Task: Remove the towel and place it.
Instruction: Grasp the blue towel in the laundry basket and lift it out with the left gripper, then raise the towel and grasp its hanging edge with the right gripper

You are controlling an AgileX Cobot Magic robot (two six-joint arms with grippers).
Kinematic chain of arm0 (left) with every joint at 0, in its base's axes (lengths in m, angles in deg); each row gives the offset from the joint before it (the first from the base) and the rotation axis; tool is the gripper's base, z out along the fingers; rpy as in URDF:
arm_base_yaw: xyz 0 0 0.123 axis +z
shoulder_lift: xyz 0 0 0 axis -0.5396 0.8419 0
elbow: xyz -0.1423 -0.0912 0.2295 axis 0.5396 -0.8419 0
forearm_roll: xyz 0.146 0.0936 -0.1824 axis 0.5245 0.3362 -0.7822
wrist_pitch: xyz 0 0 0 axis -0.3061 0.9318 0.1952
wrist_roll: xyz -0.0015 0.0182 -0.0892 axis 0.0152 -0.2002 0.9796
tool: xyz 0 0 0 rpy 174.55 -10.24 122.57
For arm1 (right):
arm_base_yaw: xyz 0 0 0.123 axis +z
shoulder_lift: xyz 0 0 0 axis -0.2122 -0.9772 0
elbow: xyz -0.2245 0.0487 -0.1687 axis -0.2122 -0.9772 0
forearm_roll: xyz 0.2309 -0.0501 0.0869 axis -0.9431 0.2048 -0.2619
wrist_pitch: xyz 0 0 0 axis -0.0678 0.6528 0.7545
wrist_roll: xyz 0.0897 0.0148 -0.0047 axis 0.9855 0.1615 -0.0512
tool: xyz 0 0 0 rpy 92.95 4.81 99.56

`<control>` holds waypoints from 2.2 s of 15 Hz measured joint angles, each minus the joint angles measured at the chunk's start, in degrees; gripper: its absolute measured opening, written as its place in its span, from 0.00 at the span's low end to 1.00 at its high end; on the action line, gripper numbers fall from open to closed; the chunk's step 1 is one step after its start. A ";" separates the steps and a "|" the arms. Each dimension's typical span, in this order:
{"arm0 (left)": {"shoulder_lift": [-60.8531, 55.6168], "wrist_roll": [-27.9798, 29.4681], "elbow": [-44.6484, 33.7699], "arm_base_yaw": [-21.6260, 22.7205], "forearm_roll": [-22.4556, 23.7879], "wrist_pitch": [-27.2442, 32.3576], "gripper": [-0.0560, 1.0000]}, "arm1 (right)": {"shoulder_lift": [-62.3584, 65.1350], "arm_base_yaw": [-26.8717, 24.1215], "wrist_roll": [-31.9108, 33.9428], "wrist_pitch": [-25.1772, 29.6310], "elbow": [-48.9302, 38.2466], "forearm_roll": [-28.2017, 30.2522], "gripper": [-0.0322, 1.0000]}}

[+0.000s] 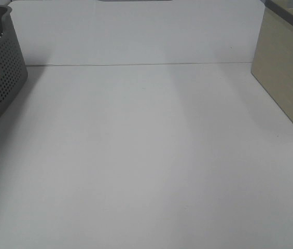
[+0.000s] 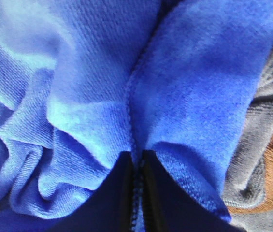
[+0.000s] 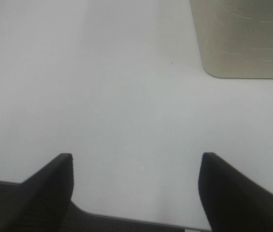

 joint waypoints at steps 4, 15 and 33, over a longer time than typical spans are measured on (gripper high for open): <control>0.00 0.11 0.00 0.00 0.92 1.20 0.05 | 0.00 0.00 0.00 0.00 0.00 0.00 0.72; -15.41 2.52 0.00 -0.97 0.00 7.16 0.05 | 0.00 0.00 0.00 0.00 0.00 0.00 0.72; -47.21 8.71 0.00 -32.49 -4.53 7.85 0.05 | 0.00 0.00 0.00 0.00 0.00 0.00 0.72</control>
